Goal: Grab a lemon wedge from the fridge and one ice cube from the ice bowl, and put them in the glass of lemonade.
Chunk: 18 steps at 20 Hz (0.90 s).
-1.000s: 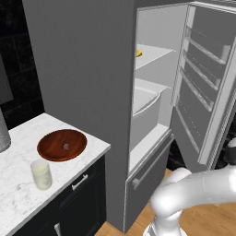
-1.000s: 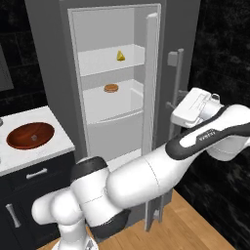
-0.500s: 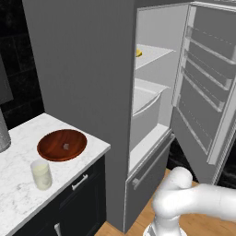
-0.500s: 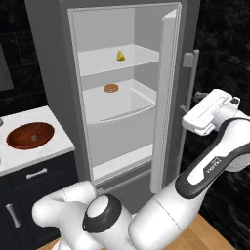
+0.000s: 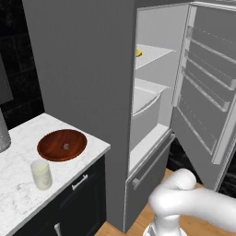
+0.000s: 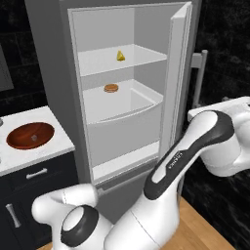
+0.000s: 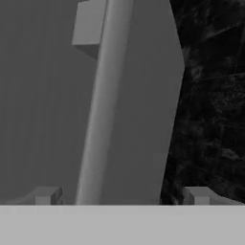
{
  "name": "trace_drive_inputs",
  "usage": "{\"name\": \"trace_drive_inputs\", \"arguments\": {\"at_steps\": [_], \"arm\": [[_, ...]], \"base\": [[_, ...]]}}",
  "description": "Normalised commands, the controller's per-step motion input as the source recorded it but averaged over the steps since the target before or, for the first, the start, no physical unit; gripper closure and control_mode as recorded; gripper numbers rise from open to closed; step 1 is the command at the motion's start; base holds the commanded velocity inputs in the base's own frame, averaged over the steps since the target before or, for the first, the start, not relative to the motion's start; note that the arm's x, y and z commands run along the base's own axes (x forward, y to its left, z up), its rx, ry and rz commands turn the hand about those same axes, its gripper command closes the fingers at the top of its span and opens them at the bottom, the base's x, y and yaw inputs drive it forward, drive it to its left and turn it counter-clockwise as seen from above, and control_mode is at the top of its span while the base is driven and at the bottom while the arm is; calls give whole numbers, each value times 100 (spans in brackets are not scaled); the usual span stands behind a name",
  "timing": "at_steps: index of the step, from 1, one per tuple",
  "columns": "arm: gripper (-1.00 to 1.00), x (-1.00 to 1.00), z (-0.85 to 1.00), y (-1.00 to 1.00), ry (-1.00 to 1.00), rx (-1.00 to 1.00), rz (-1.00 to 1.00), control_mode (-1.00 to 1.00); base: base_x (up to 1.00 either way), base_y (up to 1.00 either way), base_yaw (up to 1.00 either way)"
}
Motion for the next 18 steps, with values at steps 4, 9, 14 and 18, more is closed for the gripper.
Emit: {"name": "trace_drive_inputs", "arguments": {"at_steps": [4, 9, 14, 18], "arm": [[-100, -100, 53, 2, -4, 0, -27, -100], [-100, -85, 84, 67, -5, -23, -1, -100], [-100, -7, 32, 100, 20, -41, -1, -100], [-100, 30, 1, 100, 36, -44, -16, -100]], "base": [[0, 0, 0], [0, 0, 0], [0, 0, 0], [0, 0, 0]]}}
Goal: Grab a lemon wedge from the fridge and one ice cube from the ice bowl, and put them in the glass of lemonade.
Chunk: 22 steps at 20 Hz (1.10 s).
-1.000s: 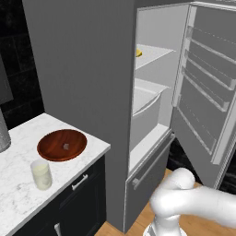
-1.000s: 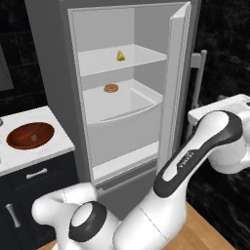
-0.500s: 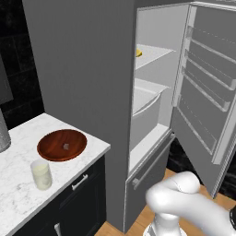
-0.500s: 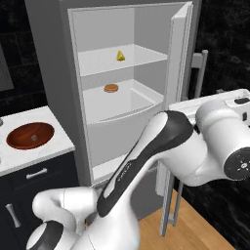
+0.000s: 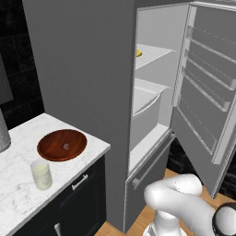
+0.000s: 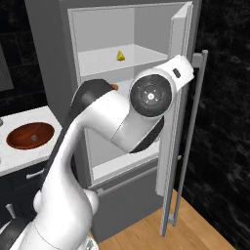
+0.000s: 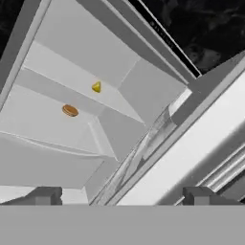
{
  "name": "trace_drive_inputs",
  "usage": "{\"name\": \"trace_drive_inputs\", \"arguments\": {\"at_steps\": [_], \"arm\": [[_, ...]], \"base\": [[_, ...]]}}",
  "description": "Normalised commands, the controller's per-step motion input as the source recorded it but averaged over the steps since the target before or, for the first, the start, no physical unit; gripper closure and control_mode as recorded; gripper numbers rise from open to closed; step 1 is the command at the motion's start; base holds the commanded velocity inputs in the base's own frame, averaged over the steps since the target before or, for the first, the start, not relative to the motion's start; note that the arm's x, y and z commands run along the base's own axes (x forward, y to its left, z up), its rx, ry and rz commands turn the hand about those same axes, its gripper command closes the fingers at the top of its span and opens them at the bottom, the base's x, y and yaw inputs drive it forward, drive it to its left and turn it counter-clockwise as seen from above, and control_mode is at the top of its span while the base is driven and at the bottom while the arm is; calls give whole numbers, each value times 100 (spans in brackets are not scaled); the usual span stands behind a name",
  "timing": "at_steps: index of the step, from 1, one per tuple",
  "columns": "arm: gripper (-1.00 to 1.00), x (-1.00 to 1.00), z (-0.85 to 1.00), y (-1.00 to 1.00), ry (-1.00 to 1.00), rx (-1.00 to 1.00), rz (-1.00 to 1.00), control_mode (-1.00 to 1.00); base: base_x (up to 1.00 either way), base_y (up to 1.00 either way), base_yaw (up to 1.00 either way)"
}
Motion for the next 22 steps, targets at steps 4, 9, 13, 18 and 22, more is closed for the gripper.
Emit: {"name": "trace_drive_inputs", "arguments": {"at_steps": [4, 9, 13, 18, 22], "arm": [[-100, 21, -2, 100, 37, -41, -18, -100], [-100, 15, 12, 59, 37, -34, -19, -100], [-100, 83, -10, 49, 14, -18, -29, -100], [-100, 100, -31, 19, 0, -13, -40, -100], [-100, 100, -34, 0, 4, -13, -45, -100]], "base": [[0, 0, 0], [0, 0, 0], [0, 0, 0], [0, 0, 0], [0, 0, 0]]}}
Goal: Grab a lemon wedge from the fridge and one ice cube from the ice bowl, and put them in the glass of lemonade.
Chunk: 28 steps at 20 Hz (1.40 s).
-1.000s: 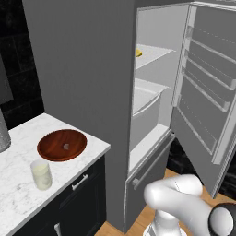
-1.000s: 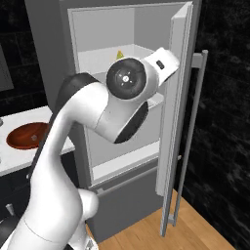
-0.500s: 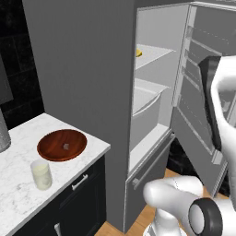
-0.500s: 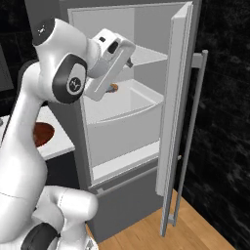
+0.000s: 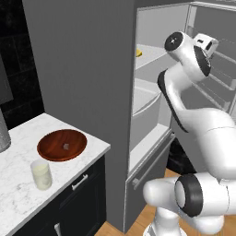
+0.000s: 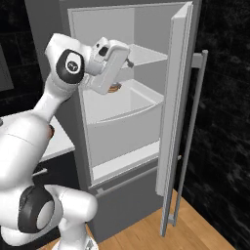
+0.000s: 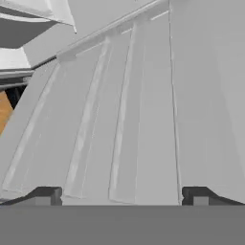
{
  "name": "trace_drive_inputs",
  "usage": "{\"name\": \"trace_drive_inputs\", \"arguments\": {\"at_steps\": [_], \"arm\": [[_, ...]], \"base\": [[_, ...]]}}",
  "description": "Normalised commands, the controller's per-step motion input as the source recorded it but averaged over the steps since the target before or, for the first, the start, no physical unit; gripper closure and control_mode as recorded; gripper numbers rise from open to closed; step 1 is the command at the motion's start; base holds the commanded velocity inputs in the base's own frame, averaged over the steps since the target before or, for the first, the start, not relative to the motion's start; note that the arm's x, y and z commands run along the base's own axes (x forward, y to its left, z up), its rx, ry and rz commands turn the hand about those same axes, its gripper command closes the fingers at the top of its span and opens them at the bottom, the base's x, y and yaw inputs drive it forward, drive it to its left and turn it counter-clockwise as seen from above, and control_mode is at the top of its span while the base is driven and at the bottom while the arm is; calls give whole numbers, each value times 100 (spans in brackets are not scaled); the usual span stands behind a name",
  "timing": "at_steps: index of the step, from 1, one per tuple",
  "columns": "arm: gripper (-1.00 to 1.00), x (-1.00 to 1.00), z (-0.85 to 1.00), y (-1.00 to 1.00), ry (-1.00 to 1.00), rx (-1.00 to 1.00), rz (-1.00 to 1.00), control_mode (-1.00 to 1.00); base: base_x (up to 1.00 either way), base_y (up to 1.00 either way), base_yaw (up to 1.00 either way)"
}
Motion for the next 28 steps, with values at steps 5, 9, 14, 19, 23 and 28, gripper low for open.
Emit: {"name": "trace_drive_inputs", "arguments": {"at_steps": [5, 9, 14, 19, 23, 28], "arm": [[-100, 89, -25, -35, 4, -2, -33, -100], [-100, 47, 0, -51, 0, 0, -15, -100], [-100, 39, -5, -87, 4, 3, -11, -100], [-100, 67, -36, -100, 11, 9, -5, -100], [-100, 69, -28, -100, 9, 5, -5, -100], [-100, 56, -2, -78, 3, 0, -5, -100]], "base": [[0, 0, 0], [0, 0, 0], [0, 0, 0], [0, 0, 0], [0, 0, 0], [0, 0, 0]]}}
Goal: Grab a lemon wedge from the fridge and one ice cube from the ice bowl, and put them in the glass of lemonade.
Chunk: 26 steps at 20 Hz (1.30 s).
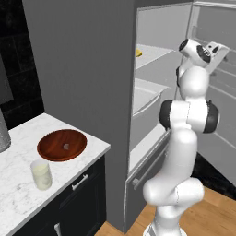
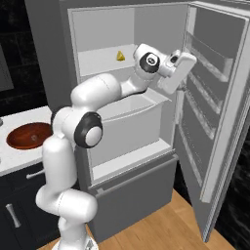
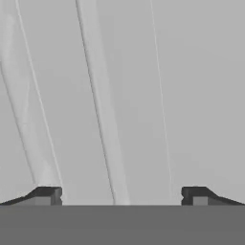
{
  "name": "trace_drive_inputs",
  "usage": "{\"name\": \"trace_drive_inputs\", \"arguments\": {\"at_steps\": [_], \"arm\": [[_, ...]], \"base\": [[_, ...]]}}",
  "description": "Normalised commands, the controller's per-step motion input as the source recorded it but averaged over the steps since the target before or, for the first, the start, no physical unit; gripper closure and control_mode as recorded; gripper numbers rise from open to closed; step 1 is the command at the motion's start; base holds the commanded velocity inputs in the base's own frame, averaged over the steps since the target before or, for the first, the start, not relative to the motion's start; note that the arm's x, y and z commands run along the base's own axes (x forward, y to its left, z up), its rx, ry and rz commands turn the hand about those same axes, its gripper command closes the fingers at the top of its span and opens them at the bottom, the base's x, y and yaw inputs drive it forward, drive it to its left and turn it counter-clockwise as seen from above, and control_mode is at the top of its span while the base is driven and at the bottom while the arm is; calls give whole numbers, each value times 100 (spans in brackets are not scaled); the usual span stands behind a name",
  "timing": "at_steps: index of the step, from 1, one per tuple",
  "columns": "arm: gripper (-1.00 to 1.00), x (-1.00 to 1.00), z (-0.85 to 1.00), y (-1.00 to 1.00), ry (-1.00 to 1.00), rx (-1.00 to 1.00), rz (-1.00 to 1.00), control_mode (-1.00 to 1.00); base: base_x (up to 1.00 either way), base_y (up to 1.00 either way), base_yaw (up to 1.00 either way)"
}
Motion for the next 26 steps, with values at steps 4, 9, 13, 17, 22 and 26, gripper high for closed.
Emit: {"name": "trace_drive_inputs", "arguments": {"at_steps": [4, 9, 13, 17, 22, 26], "arm": [[-100, 6, 3, 8, -2, 0, -6, -100], [-100, -13, 21, 23, -11, 0, -3, -100], [-100, -59, 28, 89, -24, 0, -1, -100], [-100, -71, 11, 73, -27, 18, -8, -100], [-100, -95, -6, 52, -35, 48, -19, -100], [-100, -100, -24, 55, -31, 38, -16, -100]], "base": [[0, 0, 0], [0, 0, 0], [0, 0, 0], [0, 0, 0], [0, 0, 0], [0, 0, 0]]}}
